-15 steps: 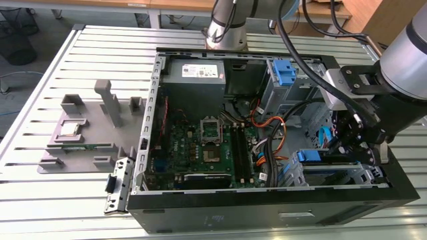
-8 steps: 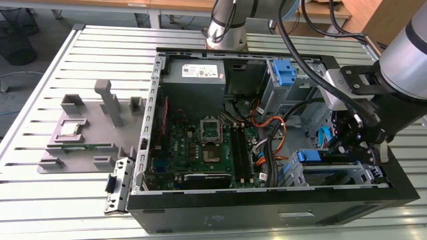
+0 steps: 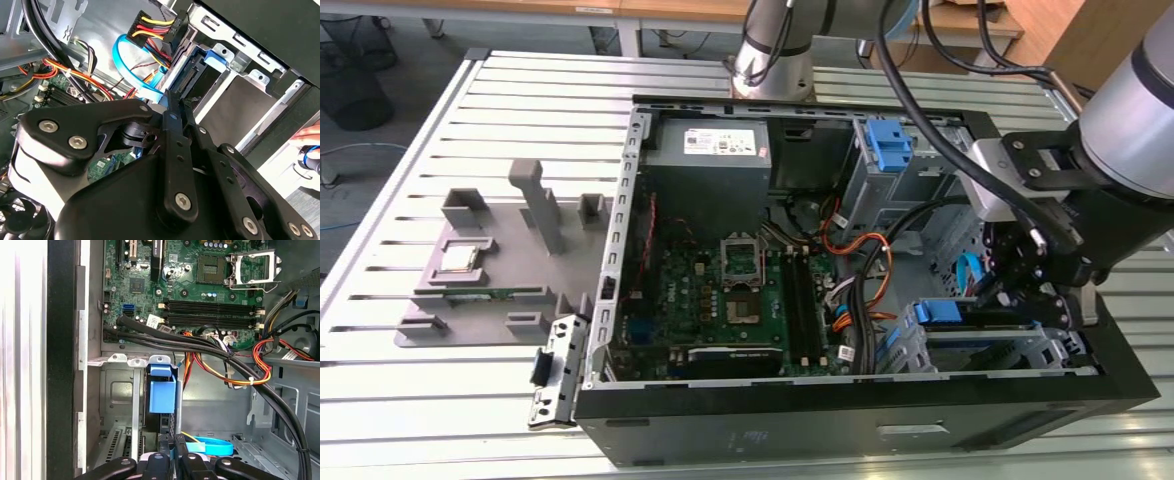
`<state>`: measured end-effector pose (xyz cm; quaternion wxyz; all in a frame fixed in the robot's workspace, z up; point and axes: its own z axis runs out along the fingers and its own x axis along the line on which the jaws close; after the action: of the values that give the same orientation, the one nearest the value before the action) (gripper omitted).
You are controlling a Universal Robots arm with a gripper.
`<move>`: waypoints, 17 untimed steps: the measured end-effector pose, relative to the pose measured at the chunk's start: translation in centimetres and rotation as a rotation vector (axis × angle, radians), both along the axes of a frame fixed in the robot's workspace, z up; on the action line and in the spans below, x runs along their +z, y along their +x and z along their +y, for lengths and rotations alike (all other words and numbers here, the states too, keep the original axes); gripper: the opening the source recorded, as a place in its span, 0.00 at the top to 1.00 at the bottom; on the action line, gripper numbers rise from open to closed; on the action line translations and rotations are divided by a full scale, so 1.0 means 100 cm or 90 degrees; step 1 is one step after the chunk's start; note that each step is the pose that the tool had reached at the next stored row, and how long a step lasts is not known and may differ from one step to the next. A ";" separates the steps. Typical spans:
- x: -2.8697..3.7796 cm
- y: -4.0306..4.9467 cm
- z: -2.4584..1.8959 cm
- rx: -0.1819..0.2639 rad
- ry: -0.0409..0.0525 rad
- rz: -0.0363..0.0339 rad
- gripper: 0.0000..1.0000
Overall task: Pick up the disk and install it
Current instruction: 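Insert the first disk wire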
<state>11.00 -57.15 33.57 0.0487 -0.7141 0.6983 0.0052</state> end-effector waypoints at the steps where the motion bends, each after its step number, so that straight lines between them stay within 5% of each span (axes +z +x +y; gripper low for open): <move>1: 0.0000 0.0001 0.0000 0.000 0.0000 0.0000 0.84; 17: -0.0021 0.0007 -0.0002 0.001 -0.0001 -0.0004 0.84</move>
<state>11.07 -57.17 33.35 0.0488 -0.7145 0.6979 0.0050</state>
